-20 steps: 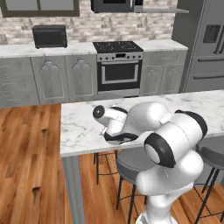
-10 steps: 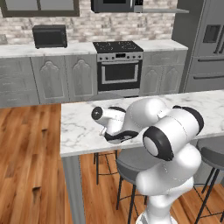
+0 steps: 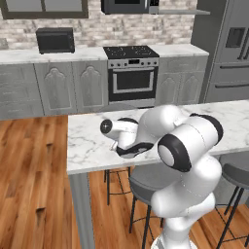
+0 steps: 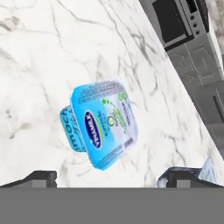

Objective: Stack the yogurt containers by placing the smaller containers on top of the larger containers.

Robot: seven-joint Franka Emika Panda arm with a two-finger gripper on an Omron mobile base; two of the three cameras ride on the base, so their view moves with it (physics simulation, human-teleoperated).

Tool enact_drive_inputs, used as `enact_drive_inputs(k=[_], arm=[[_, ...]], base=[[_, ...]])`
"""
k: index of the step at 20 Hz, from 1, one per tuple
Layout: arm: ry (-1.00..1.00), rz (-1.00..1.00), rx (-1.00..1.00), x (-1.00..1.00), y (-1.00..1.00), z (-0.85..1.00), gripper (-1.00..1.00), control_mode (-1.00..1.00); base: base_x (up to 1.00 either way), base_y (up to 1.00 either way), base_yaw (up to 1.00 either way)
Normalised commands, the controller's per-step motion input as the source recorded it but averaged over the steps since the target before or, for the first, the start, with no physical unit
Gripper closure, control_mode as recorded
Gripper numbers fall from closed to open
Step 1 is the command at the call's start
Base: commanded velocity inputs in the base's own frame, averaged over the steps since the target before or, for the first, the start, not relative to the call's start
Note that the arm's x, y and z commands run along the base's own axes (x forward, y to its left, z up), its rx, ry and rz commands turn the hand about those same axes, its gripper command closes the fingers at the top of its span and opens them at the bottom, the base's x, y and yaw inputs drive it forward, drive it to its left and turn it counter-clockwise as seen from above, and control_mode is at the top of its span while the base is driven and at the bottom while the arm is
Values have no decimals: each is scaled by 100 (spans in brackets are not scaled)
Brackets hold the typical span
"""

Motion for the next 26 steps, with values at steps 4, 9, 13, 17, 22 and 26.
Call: enact_drive_inputs(k=[4,9,13,17,22,26], arm=[[0,0,-2,9,0,-8,-100,-100],[0,0,-1,6,0,-12,-100,-100],[0,0,0,4,0,-12,-100,-100],[0,0,0,9,0,-8,-100,-100],[0,0,0,17,0,-6,-100,-100],[0,0,0,24,0,-9,-100,-100]], base=[[0,0,0],[0,0,0],[0,0,0],[0,0,0],[0,0,0],[0,0,0]])
